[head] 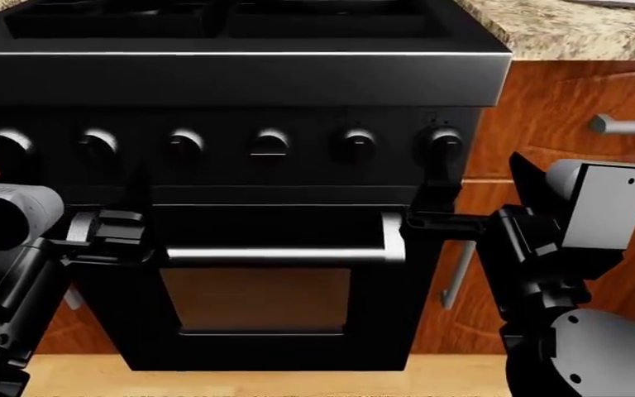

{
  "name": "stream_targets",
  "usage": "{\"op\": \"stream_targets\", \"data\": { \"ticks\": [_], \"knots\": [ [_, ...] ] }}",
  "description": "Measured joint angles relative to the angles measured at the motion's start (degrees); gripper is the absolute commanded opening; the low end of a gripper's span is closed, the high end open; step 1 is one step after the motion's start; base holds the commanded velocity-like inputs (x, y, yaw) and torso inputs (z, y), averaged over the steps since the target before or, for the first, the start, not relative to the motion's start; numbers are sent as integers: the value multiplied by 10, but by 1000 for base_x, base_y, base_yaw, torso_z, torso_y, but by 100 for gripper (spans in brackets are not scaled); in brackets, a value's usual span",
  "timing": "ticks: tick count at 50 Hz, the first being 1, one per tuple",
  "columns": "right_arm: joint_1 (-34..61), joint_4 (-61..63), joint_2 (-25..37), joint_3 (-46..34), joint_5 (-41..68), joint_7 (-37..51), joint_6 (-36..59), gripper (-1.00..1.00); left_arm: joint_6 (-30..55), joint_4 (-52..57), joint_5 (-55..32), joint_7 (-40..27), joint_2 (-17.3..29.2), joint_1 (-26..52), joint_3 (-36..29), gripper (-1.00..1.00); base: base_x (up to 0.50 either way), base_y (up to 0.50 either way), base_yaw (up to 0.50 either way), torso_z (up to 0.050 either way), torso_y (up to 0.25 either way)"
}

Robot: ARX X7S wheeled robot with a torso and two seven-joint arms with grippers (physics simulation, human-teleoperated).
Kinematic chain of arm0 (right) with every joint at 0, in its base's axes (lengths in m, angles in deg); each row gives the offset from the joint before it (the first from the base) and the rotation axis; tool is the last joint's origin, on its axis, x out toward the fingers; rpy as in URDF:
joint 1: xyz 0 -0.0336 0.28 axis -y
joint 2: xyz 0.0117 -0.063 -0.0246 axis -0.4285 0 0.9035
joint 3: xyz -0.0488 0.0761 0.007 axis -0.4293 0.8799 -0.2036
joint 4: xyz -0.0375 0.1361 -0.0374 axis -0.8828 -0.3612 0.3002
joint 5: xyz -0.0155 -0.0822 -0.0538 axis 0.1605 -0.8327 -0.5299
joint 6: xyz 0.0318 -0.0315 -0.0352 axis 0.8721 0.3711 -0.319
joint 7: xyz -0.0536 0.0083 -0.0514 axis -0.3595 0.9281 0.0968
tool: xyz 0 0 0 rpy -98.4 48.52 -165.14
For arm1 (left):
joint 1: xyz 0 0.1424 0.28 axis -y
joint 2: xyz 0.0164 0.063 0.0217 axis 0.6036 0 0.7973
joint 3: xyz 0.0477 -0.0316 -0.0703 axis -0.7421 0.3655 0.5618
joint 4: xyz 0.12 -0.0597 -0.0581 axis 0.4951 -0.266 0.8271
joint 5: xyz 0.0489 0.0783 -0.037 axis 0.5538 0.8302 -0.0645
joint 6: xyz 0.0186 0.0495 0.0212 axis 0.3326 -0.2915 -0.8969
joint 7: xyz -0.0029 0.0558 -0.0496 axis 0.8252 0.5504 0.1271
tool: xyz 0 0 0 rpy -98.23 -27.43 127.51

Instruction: Pick the croissant and place it on the pan. Then turn on the stove to warm the croissant.

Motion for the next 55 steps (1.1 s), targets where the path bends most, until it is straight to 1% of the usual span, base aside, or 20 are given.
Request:
{"op": "stream_targets", "data": {
  "ticks": [23,45,55],
  "knots": [
    [6,-2,-2,3,2,1,12,100,-18,-3,20,17,-4,-18,-2,100,0,0,0,-50,0],
    [18,-35,-2,12,14,0,25,100,-54,-9,41,50,-19,-44,8,100,0,0,0,0,0],
    [32,-43,2,6,8,21,63,100,-70,-15,72,70,-30,-56,-1,100,0,0,0,0,0]
  ]
}}
